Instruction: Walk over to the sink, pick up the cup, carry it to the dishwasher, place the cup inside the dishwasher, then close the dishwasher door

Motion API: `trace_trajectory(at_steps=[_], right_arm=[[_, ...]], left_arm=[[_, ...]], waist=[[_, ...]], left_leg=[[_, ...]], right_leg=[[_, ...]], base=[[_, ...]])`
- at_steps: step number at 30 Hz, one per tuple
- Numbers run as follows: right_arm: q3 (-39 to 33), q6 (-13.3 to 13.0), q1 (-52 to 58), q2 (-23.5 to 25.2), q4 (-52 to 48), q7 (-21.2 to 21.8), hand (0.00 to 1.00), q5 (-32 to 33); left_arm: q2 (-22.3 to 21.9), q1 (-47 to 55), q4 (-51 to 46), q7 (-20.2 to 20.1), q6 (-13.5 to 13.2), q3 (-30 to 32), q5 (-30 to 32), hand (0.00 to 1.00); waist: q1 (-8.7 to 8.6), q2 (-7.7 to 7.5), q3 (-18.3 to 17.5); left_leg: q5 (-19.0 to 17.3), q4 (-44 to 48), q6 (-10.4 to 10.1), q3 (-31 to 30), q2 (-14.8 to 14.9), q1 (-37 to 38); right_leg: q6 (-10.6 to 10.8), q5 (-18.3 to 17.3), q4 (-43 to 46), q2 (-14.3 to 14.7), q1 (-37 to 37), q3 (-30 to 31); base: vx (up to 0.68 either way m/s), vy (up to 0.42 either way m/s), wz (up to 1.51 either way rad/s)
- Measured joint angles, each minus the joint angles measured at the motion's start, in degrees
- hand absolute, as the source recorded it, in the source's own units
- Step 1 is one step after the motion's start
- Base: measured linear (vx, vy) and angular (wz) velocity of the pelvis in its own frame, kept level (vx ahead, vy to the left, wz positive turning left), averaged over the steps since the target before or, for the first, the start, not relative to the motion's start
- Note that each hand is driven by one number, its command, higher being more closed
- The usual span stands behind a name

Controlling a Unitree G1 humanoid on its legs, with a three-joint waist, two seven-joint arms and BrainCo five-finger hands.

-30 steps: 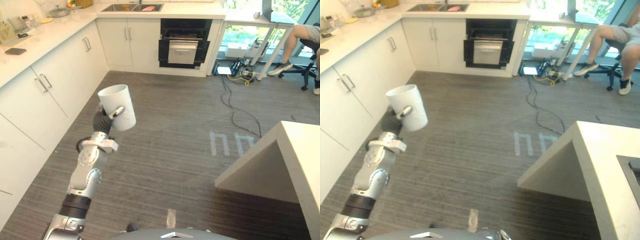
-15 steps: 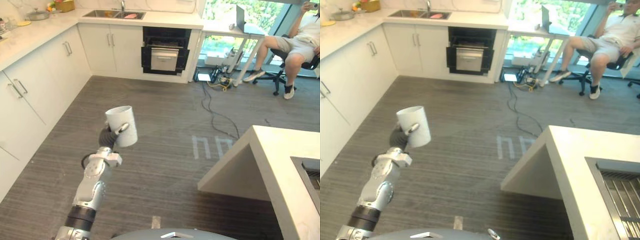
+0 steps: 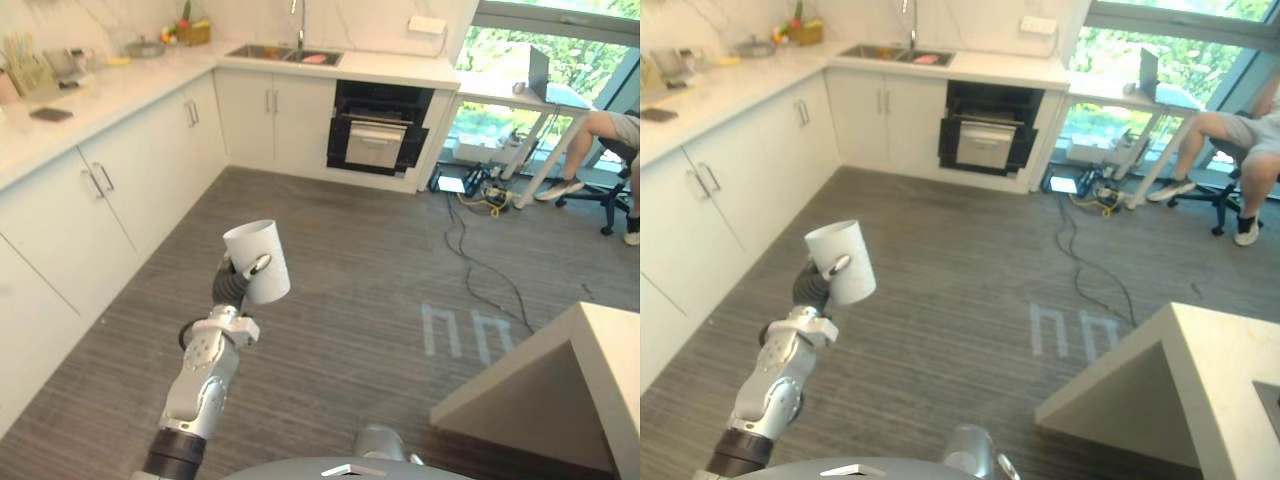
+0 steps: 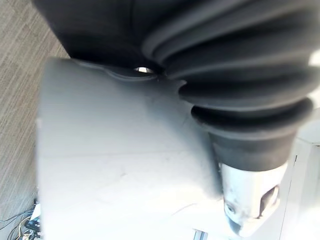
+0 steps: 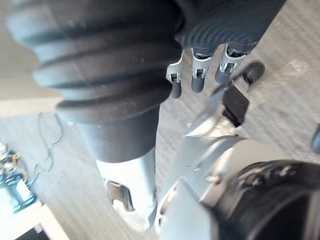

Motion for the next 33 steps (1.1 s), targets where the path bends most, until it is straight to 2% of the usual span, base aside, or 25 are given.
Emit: trace_trajectory(at_steps=[1,2,3,5,6,7,8,9,11,12,13,15,17,18,19,20,22,23,25,26,28,29,30,32,33], right_arm=[[0.87,-0.41,0.03,-0.01,-1.20,-0.73,0.00,-0.03],[2.03,-1.18,-0.05,-0.04,-2.67,-1.44,0.00,-0.07],[3.46,-1.88,-0.01,-0.10,-3.96,-1.45,0.00,-0.09],[5.01,-2.59,0.79,-0.04,-4.07,-1.36,0.00,-0.09],[5.11,-2.49,1.49,-0.71,-3.85,-1.41,0.00,-0.10],[4.93,-2.48,2.34,-0.81,-4.58,-1.53,0.00,-0.07],[4.83,-2.47,3.76,-1.16,-5.73,-1.59,0.00,-0.03],[4.80,-2.46,4.06,-1.09,-5.59,-1.64,0.00,-0.02],[3.65,-2.76,4.45,-0.64,-5.67,-1.77,0.00,0.00],[3.37,-4.12,5.67,-0.45,-6.33,-1.74,0.00,-0.16],[3.44,-4.83,6.64,-0.43,-7.60,-1.78,0.00,-0.39],[5.14,-6.63,7.35,-0.57,-11.19,-2.94,0.00,-1.24],[5.70,-7.90,5.72,-0.77,-12.76,-3.78,0.00,-1.55],[5.68,-8.92,3.46,-1.16,-12.69,-3.98,0.00,-1.12],[5.71,-9.59,2.24,-1.41,-12.58,-3.97,0.00,-1.06],[6.31,-10.51,-0.51,-1.92,-12.64,-4.04,0.00,-1.07],[7.45,-10.87,-3.82,-2.50,-14.16,-4.49,0.00,-1.03],[8.21,-11.15,-4.15,-2.87,-17.13,-5.79,0.00,-0.99],[8.33,-13.23,-4.87,-2.79,-20.01,-6.62,0.00,-0.98],[8.21,-14.84,-5.29,-2.45,-21.26,-7.29,0.00,-0.99],[8.12,-16.84,-4.37,-1.66,-22.36,-7.55,0.00,-1.07],[7.69,-17.20,-3.62,-1.26,-24.00,-7.48,0.00,-1.12],[6.91,-17.53,-3.34,-0.49,-25.18,-7.36,0.00,-1.21],[5.25,-17.71,-2.47,0.89,-28.20,-7.23,0.00,-1.86],[4.94,-17.65,-2.33,1.65,-29.80,-6.25,0.00,-2.29]], left_arm=[[0.10,-0.72,-0.01,-0.05,-0.04,-0.24,0.13,1.00],[0.16,-1.80,-0.01,-0.11,-0.09,-0.25,0.78,1.00],[0.33,-2.50,-0.07,-0.25,-0.58,-0.15,1.06,1.00],[1.02,-2.21,-0.13,-0.87,-1.05,-0.05,1.07,1.00],[0.28,-1.39,-0.12,-1.28,-1.32,0.07,1.06,1.00],[-0.55,-0.77,-0.40,-1.67,-1.37,-0.41,1.03,1.00],[-1.14,-0.02,-1.79,-3.08,-1.37,-1.26,1.02,1.00],[-1.78,0.51,-2.84,-4.02,-1.37,-1.16,1.02,1.00],[-3.32,1.18,-3.35,-5.16,-1.40,-1.21,1.03,1.00],[-4.01,1.53,-3.81,-5.22,-2.02,-2.15,1.02,1.00],[-4.76,1.75,-4.53,-5.20,-2.39,-2.40,1.02,1.00],[-5.65,2.65,-5.85,-4.88,-3.69,-1.80,0.94,1.00],[-5.73,3.50,-6.54,-4.78,-3.88,-0.06,0.94,1.00],[-5.61,4.27,-6.53,-4.33,-4.17,1.32,0.94,1.00],[-5.55,4.67,-6.56,-4.03,-4.37,1.96,0.95,1.00],[-4.85,5.50,-6.58,-3.25,-5.40,2.63,0.97,1.00],[-4.30,6.48,-6.68,-2.67,-5.98,3.27,1.02,1.00],[-4.61,7.35,-7.16,-2.66,-6.05,4.27,1.02,1.00],[-4.58,7.79,-7.38,-2.73,-6.56,5.68,1.05,1.00],[-4.09,7.89,-6.70,-3.05,-7.01,6.49,1.04,1.00],[-3.44,8.63,-6.45,-3.25,-7.33,7.98,0.98,1.00],[-2.89,8.58,-6.45,-3.81,-7.56,9.15,0.85,1.00],[-2.48,8.49,-6.45,-4.35,-7.58,9.63,0.65,1.00],[-1.95,7.72,-6.45,-5.53,-7.58,9.74,0.30,1.00],[-1.89,6.92,-6.45,-5.54,-7.61,9.13,0.53,1.00]], waist=[[0.09,-0.15,0.34],[0.04,-0.39,0.58],[0.25,-1.34,1.17],[0.36,-3.64,2.19],[0.33,-3.05,2.17],[0.13,-0.82,2.27],[0.07,2.00,1.67],[0.20,3.36,1.23],[0.13,4.43,1.35],[0.00,4.75,1.36],[0.19,5.10,1.27],[0.43,5.73,0.98],[0.59,4.58,1.47],[1.24,3.84,1.70],[2.10,3.58,1.59],[3.49,3.03,1.38],[3.50,3.12,1.39],[3.27,4.04,1.05],[3.46,4.36,1.30],[3.53,4.22,1.63],[3.27,1.38,1.53],[3.38,-0.21,1.28],[3.26,-1.22,1.17],[3.19,-3.05,1.29],[3.08,-3.82,1.73]], left_leg=[[-0.26,0.01,-0.17,-0.26,0.05,0.05],[-1.03,0.03,-0.79,-0.72,0.10,0.29],[-2.26,0.12,-1.45,-1.00,-0.64,1.10],[-7.42,4.52,-2.92,-2.24,-2.01,3.30],[-10.38,7.24,-3.28,-3.43,-1.04,4.21],[-12.83,9.48,-3.33,-4.19,0.87,4.24],[-15.09,10.49,-2.29,-4.96,2.78,5.08],[-15.53,11.88,-1.11,-5.56,3.52,5.67],[-13.89,26.05,-3.27,-4.38,5.88,2.55],[-8.14,41.69,-8.78,-4.44,9.27,-3.25],[-1.83,49.47,-10.46,-4.93,11.46,-6.63],[7.77,62.72,-8.91,-3.83,16.21,-13.08],[-0.67,69.50,-4.97,0.65,18.17,-19.16],[-5.71,65.27,-3.38,4.28,17.74,-21.46],[-7.39,60.69,-3.86,5.92,16.96,-22.04],[-8.78,46.70,-4.04,7.68,14.08,-22.12],[-5.87,24.00,-5.65,6.12,10.21,-22.42],[-3.26,14.20,-8.09,3.24,10.21,-23.66],[-2.72,13.41,-8.46,2.30,11.41,-26.26],[2.18,15.53,-7.07,2.09,11.02,-25.36],[3.62,20.82,-6.41,1.50,8.29,-24.97],[2.64,23.17,-4.73,0.71,5.60,-24.96],[1.78,23.91,-2.99,0.90,3.81,-24.41],[-0.41,23.77,-0.49,2.52,0.30,-21.79],[-2.08,23.79,0.58,3.15,-1.92,-19.44]], right_leg=[[0.72,1.67,-6.48,1.26,-0.26,0.25],[2.78,7.33,-20.60,3.44,-0.16,1.28],[3.65,10.01,-28.35,3.70,-0.24,1.39],[3.63,7.24,-26.60,2.88,0.82,1.92],[1.41,10.66,-23.15,3.47,0.83,3.62],[0.86,10.31,-18.91,4.75,0.42,3.53],[-1.53,8.81,-14.22,6.65,-0.40,3.82],[-4.03,7.19,-11.04,7.22,-0.79,3.31],[-5.47,2.46,-7.78,7.66,1.55,2.18],[-5.90,0.13,-8.54,8.75,5.91,0.93],[-6.25,-1.20,-9.09,9.74,8.16,0.97],[-7.61,-3.07,-11.43,12.26,12.43,1.99],[-8.34,-4.12,-13.05,12.71,16.05,3.82],[-8.32,-4.10,-15.57,12.50,18.49,5.67],[-8.05,-3.93,-16.31,12.00,19.02,6.43],[-6.81,-3.51,-17.22,11.00,19.57,9.45],[-6.13,-3.50,-18.96,9.99,21.43,11.59],[-5.96,-3.60,-19.63,10.33,21.78,12.04],[-2.86,-5.58,-20.39,10.17,23.68,12.06],[-1.03,-7.94,-20.29,9.06,26.57,12.40],[-1.33,-10.31,-18.15,5.58,28.33,12.28],[-1.66,-10.90,-15.01,3.16,28.19,12.08],[-1.37,-10.60,-10.94,1.14,27.00,11.92],[1.67,-7.57,1.51,-3.71,22.18,11.84],[3.87,-2.20,10.81,-7.00,18.48,12.03]], base=[[0.25,-0.110,0.25],[0.33,-0.155,0.29],[0.39,-0.196,0.32],[0.40,-0.230,0.33],[0.46,-0.245,0.45],[0.51,-0.247,0.48],[0.41,-0.195,0.48],[0.61,-0.308,0.31],[0.58,-0.287,0.14],[0.45,-0.187,0.07],[0.47,-0.151,0.00],[0.43,-0.037,-0.27],[0.54,-0.033,-0.49],[0.41,-0.012,-0.72],[0.37,0.047,-1.15],[0.38,0.121,-1.16],[0.42,0.179,-0.82],[0.43,0.254,-0.54],[0.41,0.291,-0.54],[0.37,0.330,-0.37],[0.40,0.371,-0.24],[0.37,0.332,-0.11],[0.38,0.326,-0.04],[0.32,0.263,0.02],[0.46,0.376,0.00]])
